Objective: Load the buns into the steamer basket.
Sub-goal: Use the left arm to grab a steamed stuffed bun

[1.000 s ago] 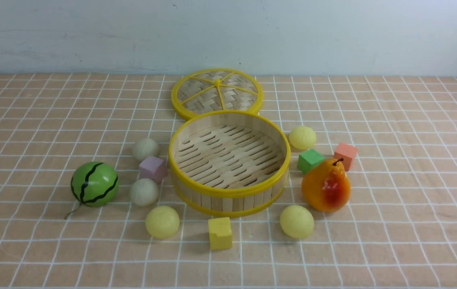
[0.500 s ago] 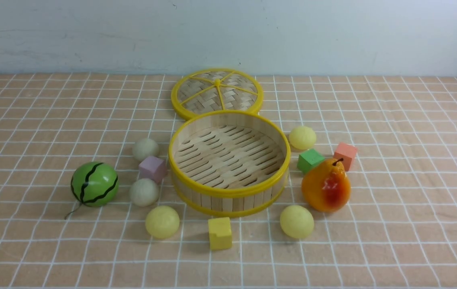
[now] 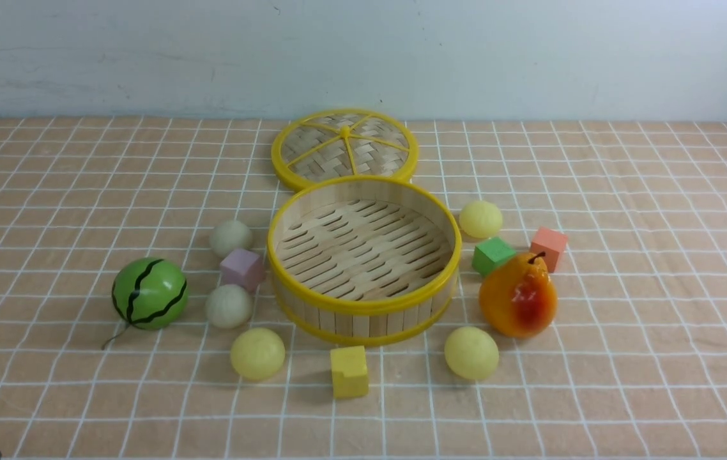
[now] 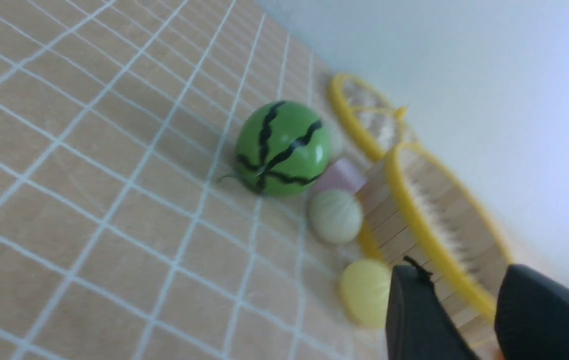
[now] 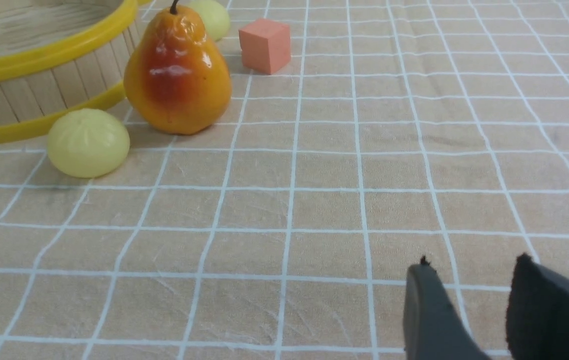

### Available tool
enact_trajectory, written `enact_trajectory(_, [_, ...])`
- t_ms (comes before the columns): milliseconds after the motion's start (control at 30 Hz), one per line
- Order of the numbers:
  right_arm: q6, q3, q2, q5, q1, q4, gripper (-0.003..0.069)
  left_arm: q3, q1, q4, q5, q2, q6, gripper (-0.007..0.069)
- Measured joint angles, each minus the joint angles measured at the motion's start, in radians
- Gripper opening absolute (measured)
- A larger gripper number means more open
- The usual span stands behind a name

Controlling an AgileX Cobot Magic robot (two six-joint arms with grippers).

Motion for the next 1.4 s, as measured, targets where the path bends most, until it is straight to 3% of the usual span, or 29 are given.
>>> enact_trajectory(167, [0.000, 0.000, 0.000, 0.000, 0.000, -0.001, 0.0241, 0.000, 0.000, -0.150, -0.127, 0.000, -0.029, 0.0234])
enact_trajectory(267, [0.000, 0.000, 0.000, 0.000, 0.000, -0.001, 0.0241, -0.024, -0.001, -0.184, -0.103, 0.000, -0.032, 0.0213])
enact_trajectory(467, [0.000, 0.000, 0.000, 0.000, 0.000, -0.001, 0.0241, -0.301, -0.001, -0.098, 0.228, 0.067, 0.090, 0.0040])
enact_trajectory(500, [0.000, 0.000, 0.000, 0.000, 0.000, -0.001, 0.0241, -0.397, -0.001, -0.050, 0.357, 0.153, 0.118, -0.0005])
enact_trajectory(700, [0.000, 0.000, 0.000, 0.000, 0.000, -0.001, 0.0241, -0.678, -0.001, 0.141, 0.730, 0.585, 0.187, -0.0013])
enact_trajectory(900, [0.000, 0.000, 0.000, 0.000, 0.000, -0.001, 0.0241, -0.813, -0.006, 0.140, 0.749, 0.986, 0.317, -0.0013])
enact_trajectory(1067, [0.000, 0.000, 0.000, 0.000, 0.000, -0.001, 0.0241, -0.903, -0.129, 0.092, 0.718, 1.214, 0.377, -0.0013])
enact_trajectory(1133, [0.000, 0.000, 0.000, 0.000, 0.000, -0.001, 0.0241, -0.972, -0.271, 0.128, 0.694, 1.318, 0.370, -0.0013])
enact_trajectory(1200, [0.000, 0.000, 0.000, 0.000, 0.000, -0.002, 0.0241, -1.026, -0.345, 0.171, 0.689, 1.397, 0.348, -0.0013])
enact_trajectory(1400, [0.000, 0.000, 0.000, 0.000, 0.000, -0.002, 0.0241, -1.182, -0.412, 0.288, 0.683, 1.595, 0.296, -0.0013])
